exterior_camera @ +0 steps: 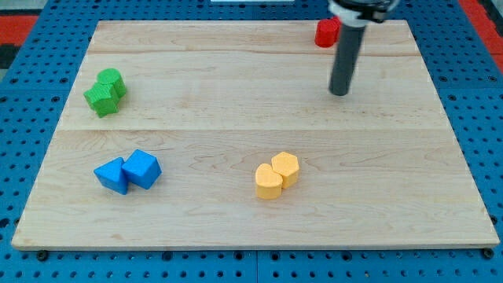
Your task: Push red blocks into the green blocks
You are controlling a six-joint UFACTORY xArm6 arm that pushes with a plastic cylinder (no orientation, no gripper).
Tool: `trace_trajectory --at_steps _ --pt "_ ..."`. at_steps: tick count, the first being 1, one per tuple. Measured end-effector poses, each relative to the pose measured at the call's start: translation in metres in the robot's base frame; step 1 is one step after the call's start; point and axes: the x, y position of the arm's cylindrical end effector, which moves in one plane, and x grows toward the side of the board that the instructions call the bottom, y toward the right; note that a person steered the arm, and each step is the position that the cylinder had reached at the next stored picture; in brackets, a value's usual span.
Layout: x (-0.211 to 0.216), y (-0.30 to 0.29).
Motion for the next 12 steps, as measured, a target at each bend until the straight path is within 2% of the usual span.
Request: trace_trajectory --at_steps 2,5,9,12 --pt "-0.057 0.077" --pt "-0.160 0.093" --pt "-0.171 0.071" --pt "-0.150 -0.015"
